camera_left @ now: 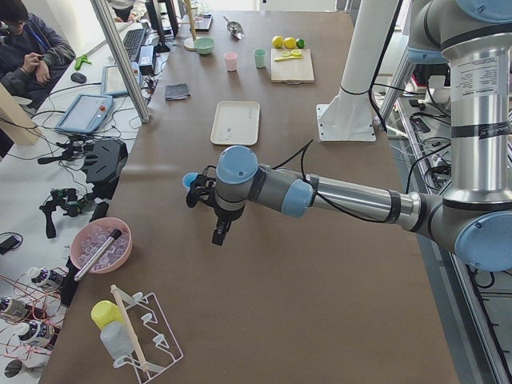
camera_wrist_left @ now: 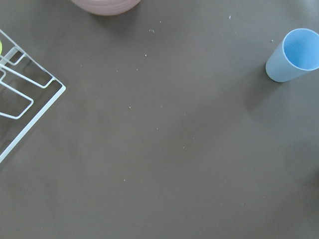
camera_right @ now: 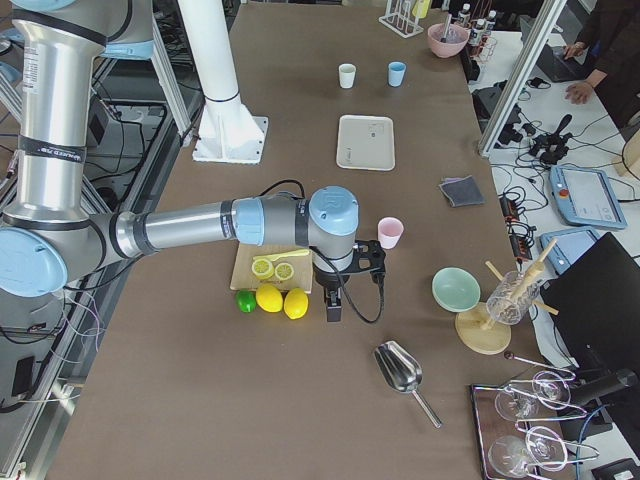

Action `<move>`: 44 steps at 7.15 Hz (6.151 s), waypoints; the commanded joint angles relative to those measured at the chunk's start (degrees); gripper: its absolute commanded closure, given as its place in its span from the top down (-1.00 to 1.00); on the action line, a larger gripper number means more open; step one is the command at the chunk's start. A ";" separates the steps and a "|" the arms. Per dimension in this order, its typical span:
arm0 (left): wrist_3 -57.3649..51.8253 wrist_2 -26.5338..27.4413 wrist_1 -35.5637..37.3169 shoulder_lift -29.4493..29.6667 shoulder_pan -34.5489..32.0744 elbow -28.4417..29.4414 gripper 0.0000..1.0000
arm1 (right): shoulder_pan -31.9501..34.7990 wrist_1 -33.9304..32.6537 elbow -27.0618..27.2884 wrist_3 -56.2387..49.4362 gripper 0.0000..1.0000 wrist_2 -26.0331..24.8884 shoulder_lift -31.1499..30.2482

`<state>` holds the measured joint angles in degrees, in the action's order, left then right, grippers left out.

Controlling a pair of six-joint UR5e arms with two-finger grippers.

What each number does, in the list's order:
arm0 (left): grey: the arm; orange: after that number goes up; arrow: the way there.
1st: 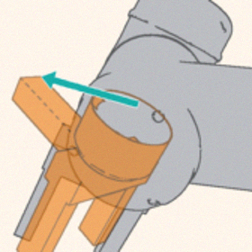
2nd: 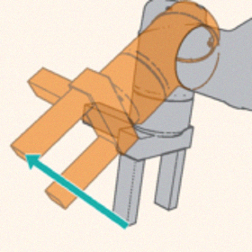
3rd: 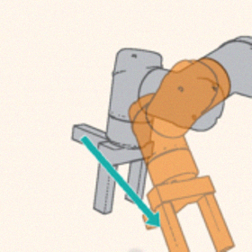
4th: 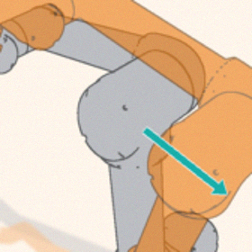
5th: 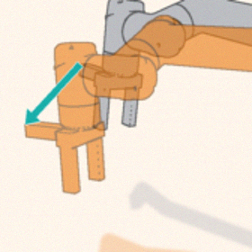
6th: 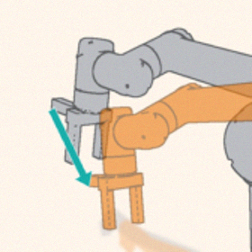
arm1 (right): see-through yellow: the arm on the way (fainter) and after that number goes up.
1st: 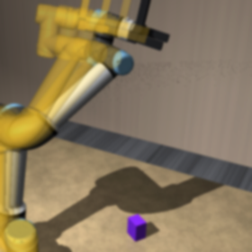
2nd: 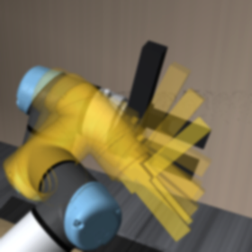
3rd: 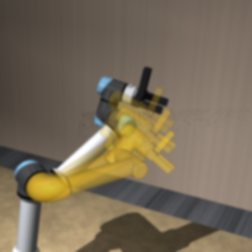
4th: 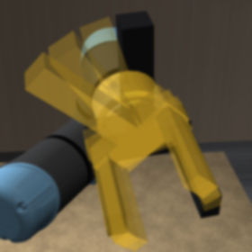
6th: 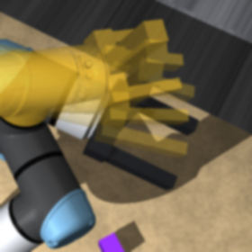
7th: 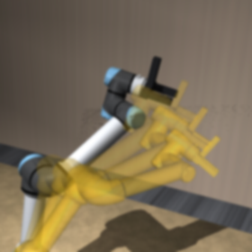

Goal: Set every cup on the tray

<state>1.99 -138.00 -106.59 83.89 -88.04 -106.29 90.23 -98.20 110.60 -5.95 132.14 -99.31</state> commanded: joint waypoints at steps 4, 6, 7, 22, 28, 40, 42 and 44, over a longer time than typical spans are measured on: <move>2.05 -0.34 -10.39 4.43 0.07 3.89 0.97 | 4.52 12.74 -2.74 2.44 1.00 0.49 -0.09; 5.01 -0.16 -10.30 5.84 1.81 4.59 0.97 | 4.43 15.14 -2.85 7.23 1.00 1.36 0.51; 7.82 0.19 -10.04 7.41 6.96 6.08 0.97 | 2.78 15.14 -2.76 13.28 1.00 1.63 1.39; 25.52 13.82 -17.33 32.48 28.19 36.51 -1.00 | -11.13 15.31 -2.85 31.09 1.00 0.66 8.87; 47.85 14.25 -0.46 37.56 37.73 16.57 -1.00 | -11.57 15.32 -3.20 31.35 1.00 0.32 8.17; 46.93 18.46 -1.44 42.19 38.97 20.28 0.98 | -17.70 18.83 0.03 40.36 1.00 1.19 7.47; 29.14 11.12 4.87 32.52 27.72 12.45 0.98 | -24.54 18.83 8.45 48.10 1.00 -0.29 1.69; 13.27 8.99 5.26 25.91 20.30 12.86 0.98 | -33.59 18.83 8.86 51.66 1.00 -10.27 -0.10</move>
<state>23.93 -127.62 -101.86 113.74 -63.71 -93.12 61.71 -79.37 119.42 43.95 127.48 -98.53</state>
